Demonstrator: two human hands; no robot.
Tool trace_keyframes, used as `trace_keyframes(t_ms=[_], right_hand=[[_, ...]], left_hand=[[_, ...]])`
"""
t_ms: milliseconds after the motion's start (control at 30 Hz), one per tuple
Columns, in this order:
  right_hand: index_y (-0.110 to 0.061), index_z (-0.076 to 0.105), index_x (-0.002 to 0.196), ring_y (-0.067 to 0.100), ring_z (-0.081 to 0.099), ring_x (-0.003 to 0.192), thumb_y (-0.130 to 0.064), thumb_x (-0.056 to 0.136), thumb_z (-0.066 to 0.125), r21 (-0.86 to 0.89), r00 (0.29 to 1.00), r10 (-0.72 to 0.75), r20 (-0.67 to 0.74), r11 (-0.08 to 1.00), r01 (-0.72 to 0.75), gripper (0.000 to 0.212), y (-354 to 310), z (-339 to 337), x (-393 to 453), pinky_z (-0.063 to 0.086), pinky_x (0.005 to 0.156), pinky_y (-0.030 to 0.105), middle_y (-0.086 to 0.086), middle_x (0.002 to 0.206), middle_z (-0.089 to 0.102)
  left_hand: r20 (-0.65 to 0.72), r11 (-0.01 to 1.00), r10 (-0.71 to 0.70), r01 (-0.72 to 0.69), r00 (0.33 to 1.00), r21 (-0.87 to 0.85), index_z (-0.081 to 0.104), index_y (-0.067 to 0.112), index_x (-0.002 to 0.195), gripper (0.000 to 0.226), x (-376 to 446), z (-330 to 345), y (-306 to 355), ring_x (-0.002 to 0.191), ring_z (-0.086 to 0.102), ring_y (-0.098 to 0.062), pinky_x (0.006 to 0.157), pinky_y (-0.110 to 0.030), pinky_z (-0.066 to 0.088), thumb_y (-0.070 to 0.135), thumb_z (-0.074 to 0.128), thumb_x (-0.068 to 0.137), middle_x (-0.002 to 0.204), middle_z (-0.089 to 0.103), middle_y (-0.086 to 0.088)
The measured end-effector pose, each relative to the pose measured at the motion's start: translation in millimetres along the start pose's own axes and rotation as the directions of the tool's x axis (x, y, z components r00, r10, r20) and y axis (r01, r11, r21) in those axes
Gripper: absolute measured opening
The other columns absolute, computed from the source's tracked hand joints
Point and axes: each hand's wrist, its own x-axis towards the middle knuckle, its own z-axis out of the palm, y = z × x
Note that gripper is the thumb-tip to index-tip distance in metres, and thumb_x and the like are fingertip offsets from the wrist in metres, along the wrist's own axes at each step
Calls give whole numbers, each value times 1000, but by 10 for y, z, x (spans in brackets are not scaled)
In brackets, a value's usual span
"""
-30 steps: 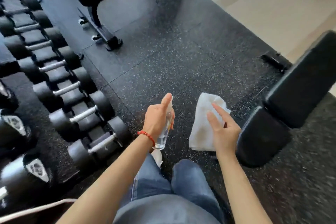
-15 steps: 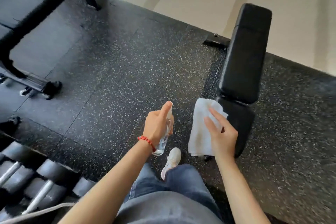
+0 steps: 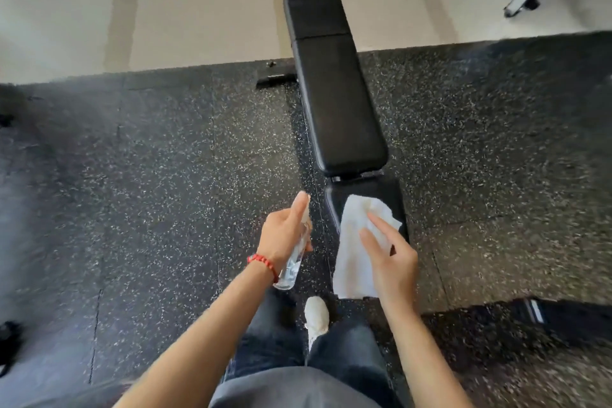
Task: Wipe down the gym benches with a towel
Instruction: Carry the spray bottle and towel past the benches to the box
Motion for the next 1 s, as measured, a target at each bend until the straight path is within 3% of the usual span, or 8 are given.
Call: trace_keyframes(t_ms=[100, 233, 467, 633, 767, 1000], right_hand=[[-36, 65, 101, -17, 53, 99, -20, 81, 70, 33, 981, 59, -184, 998, -54, 26, -16, 110, 89, 37, 78, -1, -27, 102, 60], [-38, 66, 95, -14, 56, 98, -13, 81, 70, 166, 898, 159, -411, 981, -97, 29, 29, 254, 110, 40, 78, 1, -22, 102, 63], [-37, 66, 96, -13, 56, 99, -14, 81, 69, 248, 746, 264, -611, 959, -136, 28, 134, 252, -84, 41, 78, 1, -27, 99, 63], [-39, 67, 93, -14, 56, 98, -15, 81, 70, 275, 632, 303, -714, 951, -145, 27, 248, 39, -204, 40, 79, 0, -33, 93, 64], [-35, 67, 96, -11, 57, 100, -12, 81, 69, 304, 608, 322, -726, 943, -137, 27, 359, -129, -285, 43, 82, 3, -30, 95, 65], [-41, 66, 92, -11, 57, 100, -15, 81, 69, 324, 604, 347, -718, 934, -153, 28, 450, -319, -311, 41, 78, 1, -34, 95, 65]], left_hand=[[175, 993, 5, -26, 985, 115, 54, 3, 60, 78, 327, 64, 133, 35, 47, -11, 42, -15, 40, 79, 43, 63, 41, 48, -2], [350, 965, -57, -38, 935, 261, 56, 4, 61, 79, 705, 140, 250, 36, 49, -14, 49, -23, 42, 82, 41, 61, 42, 53, -1], [502, 937, -185, -3, 845, 350, 54, 9, 53, 62, 966, 451, 236, 40, 52, -19, 55, -29, 44, 64, 49, 81, 43, 53, -5], [496, 883, -253, -12, 831, 470, 55, 8, 46, 67, 934, 713, 70, 37, 50, -20, 48, -25, 40, 69, 46, 72, 39, 51, -5], [413, 833, -309, 34, 857, 553, 56, 4, 53, 75, 922, 858, -68, 47, 52, -23, 62, -37, 47, 79, 44, 57, 46, 53, -7], [254, 758, -284, 55, 924, 649, 47, 14, 50, 55, 999, 869, -266, 45, 45, -18, 58, -31, 39, 62, 49, 77, 43, 49, 4]])
